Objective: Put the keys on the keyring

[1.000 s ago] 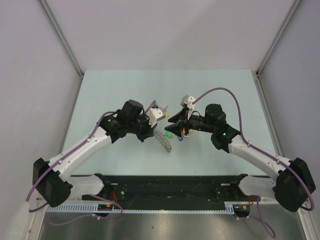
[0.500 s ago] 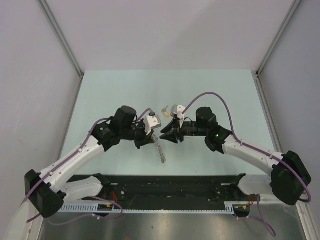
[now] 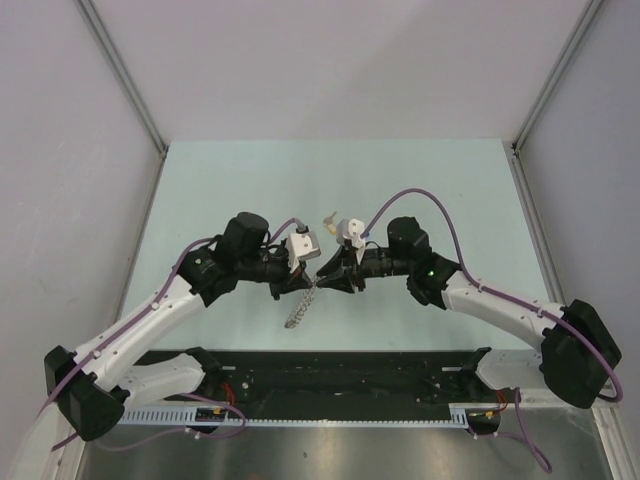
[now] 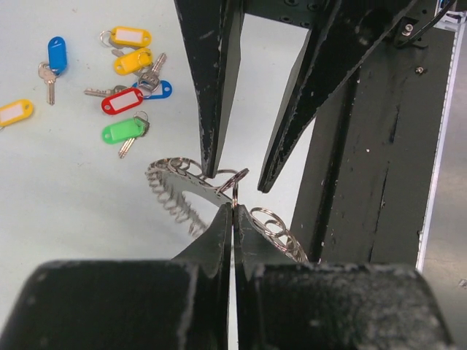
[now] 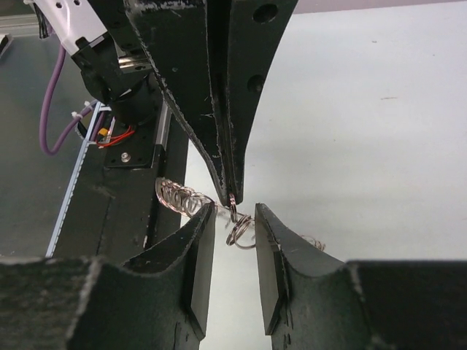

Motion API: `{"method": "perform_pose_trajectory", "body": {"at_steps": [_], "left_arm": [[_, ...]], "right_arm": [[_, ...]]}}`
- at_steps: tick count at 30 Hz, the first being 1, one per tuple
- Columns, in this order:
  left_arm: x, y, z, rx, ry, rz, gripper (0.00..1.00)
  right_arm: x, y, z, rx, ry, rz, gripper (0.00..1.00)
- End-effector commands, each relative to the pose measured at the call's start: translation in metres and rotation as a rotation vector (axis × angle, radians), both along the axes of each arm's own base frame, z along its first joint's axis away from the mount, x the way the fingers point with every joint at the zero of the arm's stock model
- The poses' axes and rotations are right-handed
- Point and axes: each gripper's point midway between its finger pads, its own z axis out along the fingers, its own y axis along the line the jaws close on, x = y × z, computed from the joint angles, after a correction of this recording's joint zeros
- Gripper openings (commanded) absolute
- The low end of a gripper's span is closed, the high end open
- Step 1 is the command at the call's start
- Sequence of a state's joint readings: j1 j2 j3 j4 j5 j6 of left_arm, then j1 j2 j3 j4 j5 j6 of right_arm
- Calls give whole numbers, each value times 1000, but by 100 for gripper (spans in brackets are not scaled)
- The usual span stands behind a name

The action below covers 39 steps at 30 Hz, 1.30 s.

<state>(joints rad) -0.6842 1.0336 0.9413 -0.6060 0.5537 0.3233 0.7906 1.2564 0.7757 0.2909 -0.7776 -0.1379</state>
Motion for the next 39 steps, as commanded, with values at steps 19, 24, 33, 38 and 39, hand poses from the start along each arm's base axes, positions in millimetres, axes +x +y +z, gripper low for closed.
{"method": "perform_pose_trajectory", "body": {"at_steps": [19, 24, 33, 38, 39], "left_arm": [[-10, -10, 17, -78, -34, -90, 0], [-10, -10, 17, -79, -32, -90, 0], [-10, -10, 22, -97, -48, -81, 0], [-2, -2, 38, -148, -136, 11, 32], [0, 0, 41, -163, -157, 30, 36]], "right_arm": [[-4, 14, 7, 27, -53, 55, 18], [-6, 15, 9, 32, -58, 63, 16], [-5, 13, 14, 44, -58, 55, 0], [-3, 7, 37, 103, -77, 38, 0], [-3, 6, 43, 117, -84, 34, 0]]}}
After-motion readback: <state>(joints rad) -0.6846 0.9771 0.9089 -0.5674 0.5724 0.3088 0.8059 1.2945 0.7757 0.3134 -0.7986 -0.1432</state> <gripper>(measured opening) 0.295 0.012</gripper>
